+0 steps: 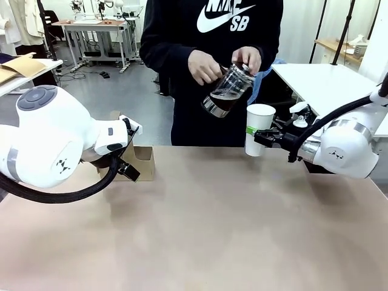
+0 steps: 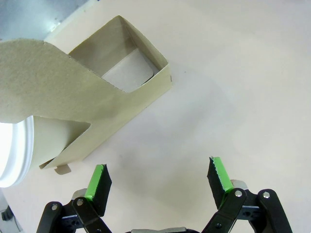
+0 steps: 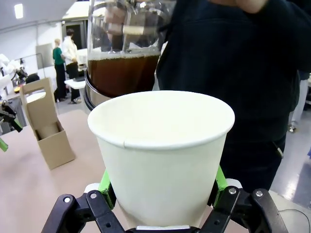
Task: Pour a drink into a cup and package it in a carrier.
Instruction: When a person places the Paper Cup Lid on the 600 ml Paper Cup , lift the 600 ml Paper Cup.
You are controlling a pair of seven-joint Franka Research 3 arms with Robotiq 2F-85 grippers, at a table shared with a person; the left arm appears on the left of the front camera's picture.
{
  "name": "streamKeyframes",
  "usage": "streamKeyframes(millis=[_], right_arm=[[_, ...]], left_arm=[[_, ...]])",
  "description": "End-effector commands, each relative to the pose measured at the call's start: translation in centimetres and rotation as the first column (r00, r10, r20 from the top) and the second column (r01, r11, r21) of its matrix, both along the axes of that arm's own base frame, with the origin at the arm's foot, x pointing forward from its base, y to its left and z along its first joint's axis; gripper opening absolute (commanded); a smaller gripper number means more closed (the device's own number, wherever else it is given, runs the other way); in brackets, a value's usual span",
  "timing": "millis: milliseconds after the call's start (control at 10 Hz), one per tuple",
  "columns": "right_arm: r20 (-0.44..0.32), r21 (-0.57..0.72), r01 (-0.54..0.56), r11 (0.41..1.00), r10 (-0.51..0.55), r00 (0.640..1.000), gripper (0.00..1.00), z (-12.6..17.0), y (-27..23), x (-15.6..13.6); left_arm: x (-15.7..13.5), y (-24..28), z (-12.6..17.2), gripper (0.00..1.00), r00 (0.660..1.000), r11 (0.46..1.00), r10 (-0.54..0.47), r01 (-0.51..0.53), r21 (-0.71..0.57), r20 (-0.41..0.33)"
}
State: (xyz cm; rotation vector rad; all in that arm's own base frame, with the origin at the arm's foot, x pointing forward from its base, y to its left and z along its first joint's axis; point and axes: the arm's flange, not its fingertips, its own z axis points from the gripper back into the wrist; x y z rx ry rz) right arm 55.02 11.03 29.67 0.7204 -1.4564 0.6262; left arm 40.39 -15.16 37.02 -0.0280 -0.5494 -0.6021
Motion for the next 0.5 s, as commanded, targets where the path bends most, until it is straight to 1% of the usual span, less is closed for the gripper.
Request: streamKeyframes(millis=[0, 400], right_arm=[[0.006, 0.007, 0.007, 1.0, -0.007, 1.0, 0.86, 0.38, 0.26, -0.08], [0.006, 0.007, 0.007, 1.0, -0.007, 1.0, 0.86, 0.38, 0.26, -0.08]], left_arm=[[-0.01, 0.02, 0.02, 1.0, 1.0, 1.0, 0.0, 0.0, -0.001, 0.0], [-0.01, 0.02, 0.02, 1.0, 1.0, 1.0, 0.0, 0.0, -0.001, 0.0]])
